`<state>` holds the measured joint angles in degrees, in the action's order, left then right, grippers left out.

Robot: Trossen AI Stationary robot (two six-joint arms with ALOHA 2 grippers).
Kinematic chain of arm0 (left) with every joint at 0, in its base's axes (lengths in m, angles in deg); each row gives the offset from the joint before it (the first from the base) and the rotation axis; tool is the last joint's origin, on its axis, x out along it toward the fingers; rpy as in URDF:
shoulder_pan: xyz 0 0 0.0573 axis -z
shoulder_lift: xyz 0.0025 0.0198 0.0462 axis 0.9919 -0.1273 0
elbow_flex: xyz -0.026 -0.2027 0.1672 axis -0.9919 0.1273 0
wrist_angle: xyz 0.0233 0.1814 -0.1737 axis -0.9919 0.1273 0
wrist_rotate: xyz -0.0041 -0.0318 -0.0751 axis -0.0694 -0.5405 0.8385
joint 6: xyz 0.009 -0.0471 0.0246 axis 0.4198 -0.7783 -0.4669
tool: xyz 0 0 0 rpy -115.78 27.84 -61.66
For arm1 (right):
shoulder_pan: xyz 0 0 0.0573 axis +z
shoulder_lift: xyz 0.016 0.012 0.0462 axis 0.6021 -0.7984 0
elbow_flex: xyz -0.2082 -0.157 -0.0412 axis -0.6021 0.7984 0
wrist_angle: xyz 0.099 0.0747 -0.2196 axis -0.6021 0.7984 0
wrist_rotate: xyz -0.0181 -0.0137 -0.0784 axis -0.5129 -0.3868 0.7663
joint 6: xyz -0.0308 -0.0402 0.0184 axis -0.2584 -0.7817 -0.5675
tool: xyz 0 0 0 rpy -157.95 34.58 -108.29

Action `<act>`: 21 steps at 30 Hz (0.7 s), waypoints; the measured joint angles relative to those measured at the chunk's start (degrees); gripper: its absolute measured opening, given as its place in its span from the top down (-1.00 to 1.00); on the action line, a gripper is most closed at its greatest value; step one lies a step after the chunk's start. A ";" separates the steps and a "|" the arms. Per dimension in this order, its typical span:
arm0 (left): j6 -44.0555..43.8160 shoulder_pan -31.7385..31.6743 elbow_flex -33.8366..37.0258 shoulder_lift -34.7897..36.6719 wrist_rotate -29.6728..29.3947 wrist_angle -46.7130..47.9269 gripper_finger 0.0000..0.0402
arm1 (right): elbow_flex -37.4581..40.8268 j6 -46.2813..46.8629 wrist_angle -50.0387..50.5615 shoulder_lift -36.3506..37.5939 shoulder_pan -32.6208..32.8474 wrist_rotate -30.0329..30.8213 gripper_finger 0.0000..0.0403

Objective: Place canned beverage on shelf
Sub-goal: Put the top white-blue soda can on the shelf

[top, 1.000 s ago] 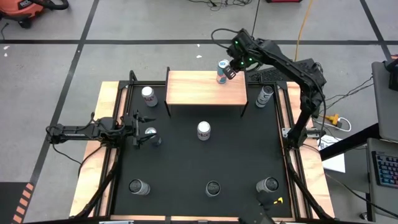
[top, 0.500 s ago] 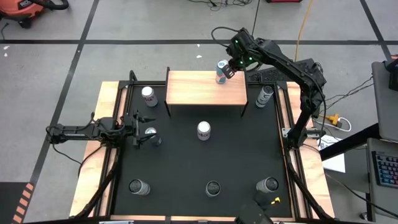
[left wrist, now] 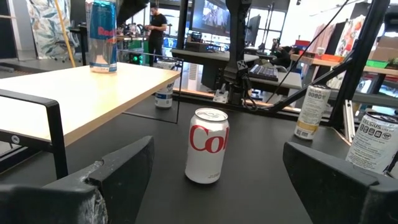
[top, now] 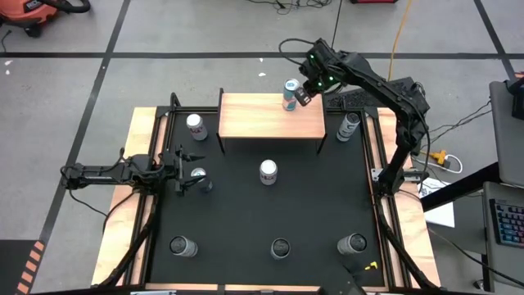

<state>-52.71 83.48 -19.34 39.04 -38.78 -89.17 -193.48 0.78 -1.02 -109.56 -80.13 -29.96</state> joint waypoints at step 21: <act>-0.04 0.00 0.00 -0.01 0.00 0.00 -0.80 | -0.02 0.93 8.84 12.81 0.20 12.52 1.00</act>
<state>-52.75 83.48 -19.34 39.03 -38.78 -89.17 -193.50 1.71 7.82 -96.75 -79.94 -17.44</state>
